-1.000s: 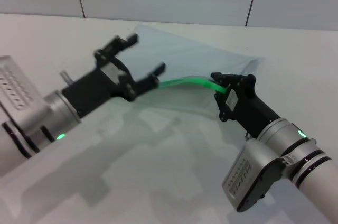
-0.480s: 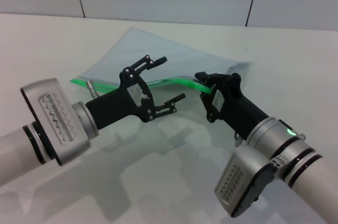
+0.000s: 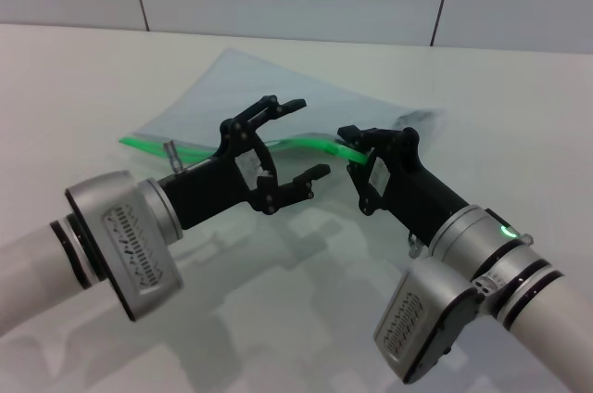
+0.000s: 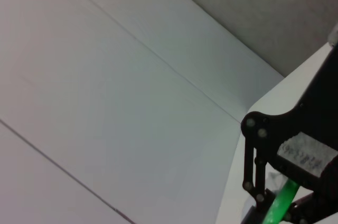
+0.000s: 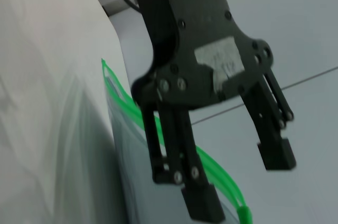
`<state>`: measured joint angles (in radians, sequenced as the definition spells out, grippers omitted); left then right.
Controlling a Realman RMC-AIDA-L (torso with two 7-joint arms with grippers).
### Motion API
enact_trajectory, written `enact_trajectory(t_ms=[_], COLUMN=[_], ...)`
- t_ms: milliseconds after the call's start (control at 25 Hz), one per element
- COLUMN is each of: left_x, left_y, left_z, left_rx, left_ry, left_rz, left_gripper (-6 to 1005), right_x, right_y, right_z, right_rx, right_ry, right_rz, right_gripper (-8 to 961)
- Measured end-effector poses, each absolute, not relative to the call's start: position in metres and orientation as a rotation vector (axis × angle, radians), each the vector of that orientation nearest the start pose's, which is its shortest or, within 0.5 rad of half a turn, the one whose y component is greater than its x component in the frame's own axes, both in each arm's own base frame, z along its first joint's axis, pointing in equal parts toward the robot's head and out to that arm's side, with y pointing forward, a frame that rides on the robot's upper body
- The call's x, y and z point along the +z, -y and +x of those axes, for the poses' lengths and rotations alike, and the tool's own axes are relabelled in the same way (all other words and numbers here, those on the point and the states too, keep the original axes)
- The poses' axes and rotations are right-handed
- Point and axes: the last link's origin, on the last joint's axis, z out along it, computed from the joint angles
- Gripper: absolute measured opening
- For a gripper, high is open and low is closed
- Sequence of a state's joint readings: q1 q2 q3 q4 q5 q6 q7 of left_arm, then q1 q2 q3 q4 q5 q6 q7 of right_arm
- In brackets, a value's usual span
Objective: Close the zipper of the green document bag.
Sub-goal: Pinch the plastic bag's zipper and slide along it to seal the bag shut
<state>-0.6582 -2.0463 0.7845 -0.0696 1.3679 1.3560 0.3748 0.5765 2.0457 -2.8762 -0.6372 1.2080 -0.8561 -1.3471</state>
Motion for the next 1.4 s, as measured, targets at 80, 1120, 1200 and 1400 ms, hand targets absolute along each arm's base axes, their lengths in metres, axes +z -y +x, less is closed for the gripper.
enact_trajectory(t_ms=[80,1120,1200,1400], left_x=[-0.0673,-0.0727,-0.0733,-0.0753], left_y=[-0.3298,-0.3281,-0.3272,-0.325], left_z=[-0.2524,-0.2462,-0.2465,-0.2473], left_rx=[-0.448,-0.368,-0.362,-0.349], left_ry=[-0.696,-0.881,-0.891,-0.907], left_rz=[-2.127,-2.036,-2.032,-2.028], left_gripper=[834,736,657,454], right_x=[-0.1367,-0.1396,-0.1397,-0.1399], right_y=[-0.3152,-0.3128,-0.3127,-0.3127], right_z=[0.2032,0.1969,0.1968,0.1965], right_rx=[0.03,0.048,0.048,0.048], right_ry=[0.81,0.848,0.849,0.851], right_rz=[-1.964,-1.963,-1.963,-1.964], right_gripper=[48,48,48,48])
